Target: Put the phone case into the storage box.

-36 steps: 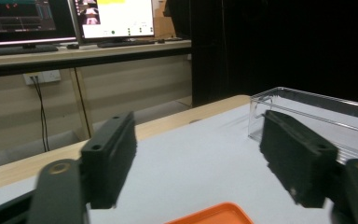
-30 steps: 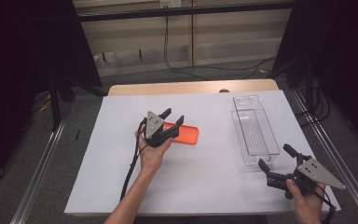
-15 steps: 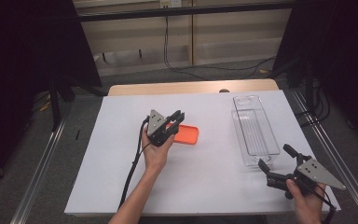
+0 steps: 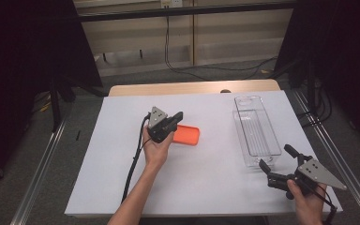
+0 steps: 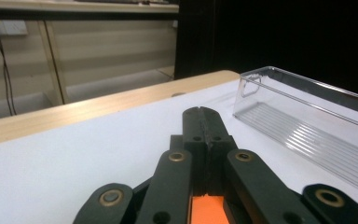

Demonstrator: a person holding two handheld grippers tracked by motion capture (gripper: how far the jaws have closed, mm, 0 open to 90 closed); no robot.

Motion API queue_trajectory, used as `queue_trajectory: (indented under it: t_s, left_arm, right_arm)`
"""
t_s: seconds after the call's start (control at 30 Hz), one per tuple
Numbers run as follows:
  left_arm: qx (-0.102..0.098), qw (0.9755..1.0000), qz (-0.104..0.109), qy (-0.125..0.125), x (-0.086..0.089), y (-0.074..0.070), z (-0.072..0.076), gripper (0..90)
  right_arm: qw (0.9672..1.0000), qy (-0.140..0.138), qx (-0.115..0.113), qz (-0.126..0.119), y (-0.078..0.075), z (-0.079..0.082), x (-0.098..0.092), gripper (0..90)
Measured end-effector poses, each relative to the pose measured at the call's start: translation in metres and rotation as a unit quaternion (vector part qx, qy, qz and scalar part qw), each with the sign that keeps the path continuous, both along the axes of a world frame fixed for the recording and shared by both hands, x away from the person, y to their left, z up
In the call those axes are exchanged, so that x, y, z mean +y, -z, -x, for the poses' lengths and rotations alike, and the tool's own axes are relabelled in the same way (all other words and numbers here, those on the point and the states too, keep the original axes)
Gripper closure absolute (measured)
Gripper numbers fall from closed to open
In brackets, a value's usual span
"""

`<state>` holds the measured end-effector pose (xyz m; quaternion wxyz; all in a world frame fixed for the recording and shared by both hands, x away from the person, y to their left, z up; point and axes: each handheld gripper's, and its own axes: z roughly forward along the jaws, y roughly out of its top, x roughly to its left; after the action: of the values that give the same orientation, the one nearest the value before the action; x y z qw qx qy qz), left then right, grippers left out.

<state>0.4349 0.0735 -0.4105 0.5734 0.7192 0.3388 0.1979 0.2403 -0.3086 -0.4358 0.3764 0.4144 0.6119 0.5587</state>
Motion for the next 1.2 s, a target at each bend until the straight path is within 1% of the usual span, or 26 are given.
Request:
queue_trajectory:
  t_s: [0.03,0.1,0.3,0.33,0.37,0.4,0.47,0.5,0.53,0.57,0.6,0.63,0.67,0.7,0.77,0.8,0.83,0.87,0.9,0.97,1.0,1.03,1.07,1.1,1.13,1.2]
  left_arm:
    - [0.0,1.0,0.0,0.0,0.0,0.0,0.0,90.0]
    - [0.011,0.9999,-0.004,0.002,-0.002,-0.002,-0.003,90.0]
    - [0.05,0.9982,-0.028,0.018,-0.008,-0.002,-0.012,90.0]
    - [0.065,0.9972,-0.03,0.019,-0.009,-0.001,-0.015,90.0]
    - [0.065,0.9972,-0.03,0.019,-0.009,-0.001,-0.015,90.0]
    - [0.072,0.9965,-0.038,0.018,-0.01,0.002,-0.018,90.0]
    - [0.077,0.9962,-0.039,0.016,-0.01,0.003,-0.019,90.0]
    - [0.084,0.9955,-0.042,0.018,-0.01,0.004,-0.021,90.0]
    - [0.098,0.9941,-0.044,0.016,-0.011,0.006,-0.024,90.0]
    - [0.098,0.9941,-0.044,0.016,-0.011,0.006,-0.024,90.0]
    - [0.122,0.991,-0.049,0.022,-0.013,0.007,-0.026,90.0]
    - [0.126,0.99,-0.06,0.023,-0.014,0.007,-0.026,90.0]
    - [0.126,0.99,-0.06,0.023,-0.014,0.007,-0.026,90.0]
    - [0.129,0.9889,-0.069,0.024,-0.015,0.007,-0.026,90.0]
    - [0.142,0.9868,-0.073,0.026,-0.017,0.006,-0.028,90.0]
    - [0.143,0.9868,-0.072,0.025,-0.018,0.007,-0.029,90.0]
    - [0.145,0.9859,-0.079,0.025,-0.02,0.007,-0.03,90.0]
    - [0.145,0.9831,-0.108,0.026,-0.023,0.007,-0.032,90.0]
    - [0.145,0.9831,-0.108,0.026,-0.023,0.007,-0.032,90.0]
    - [0.15,0.9813,-0.118,0.024,-0.026,0.009,-0.035,90.0]
    - [0.15,0.9813,-0.118,0.024,-0.026,0.009,-0.035,90.0]
    - [0.148,0.9805,-0.127,0.02,-0.028,0.008,-0.036,90.0]
    - [0.151,0.9787,-0.138,0.022,-0.029,0.008,-0.037,90.0]
    - [0.15,0.9788,-0.138,0.017,-0.031,0.008,-0.038,90.0]
    - [0.149,0.9772,-0.15,0.018,-0.033,0.007,-0.039,90.0]
    - [0.156,0.9758,-0.153,0.018,-0.036,0.006,-0.042,90.0]
  right_arm:
    - [1.0,0.0,0.0,0.0,0.0,0.0,0.0,1.0]
    - [1.0,-0.002,0.0,0.0,0.0,0.0,0.0,1.0]
    - [1.0,0.002,0.001,0.002,0.0,0.001,-0.001,1.0]
    - [1.0,0.001,0.0,0.003,0.0,0.002,-0.001,1.0]
    - [1.0,0.001,-0.002,0.005,0.0,0.002,-0.001,0.9]
    - [1.0,0.001,-0.003,0.007,0.0,0.003,-0.001,0.9]
    - [0.9999,0.0,-0.006,0.01,0.0,0.004,-0.001,0.7]
    - [0.9999,-0.001,-0.008,0.011,0.0,0.005,-0.001,0.6]
    - [0.9999,-0.001,-0.009,0.013,0.0,0.005,-0.001,0.6]
    - [0.9999,-0.002,-0.008,0.014,0.0,0.005,-0.001,0.6]
    - [0.9999,-0.004,-0.01,0.014,0.0,0.005,0.0,0.6]
    - [0.9998,-0.005,-0.01,0.014,0.0,0.005,0.0,0.6]
    - [0.9998,-0.005,-0.01,0.014,0.0,0.005,0.0,0.6]
    - [0.9998,-0.005,-0.01,0.015,0.0,0.005,0.0,0.6]
    - [0.9998,-0.005,-0.009,0.016,0.0,0.005,0.0,0.6]
    - [0.9999,-0.004,-0.008,0.014,0.0,0.005,0.0,0.6]
    - [0.9999,-0.004,-0.008,0.014,0.0,0.005,0.0,0.6]
    - [0.9999,-0.004,-0.008,0.014,0.0,0.004,-0.001,0.6]
    - [0.9999,-0.004,-0.008,0.014,0.0,0.004,-0.001,0.6]
    - [0.9998,-0.005,-0.009,0.016,0.0,0.004,0.0,0.6]
    - [0.9998,-0.006,-0.01,0.017,0.0,0.004,0.0,0.6]
    - [0.9998,-0.006,-0.01,0.017,0.0,0.004,0.0,0.6]
    - [0.9997,-0.006,-0.012,0.018,0.0,0.004,0.0,0.6]
    - [0.9997,-0.007,-0.011,0.019,0.0,0.004,0.0,0.6]
    - [0.9997,-0.005,-0.011,0.021,0.0,0.004,0.0,0.6]
    - [0.9997,-0.005,-0.012,0.022,0.0,0.004,0.0,0.6]
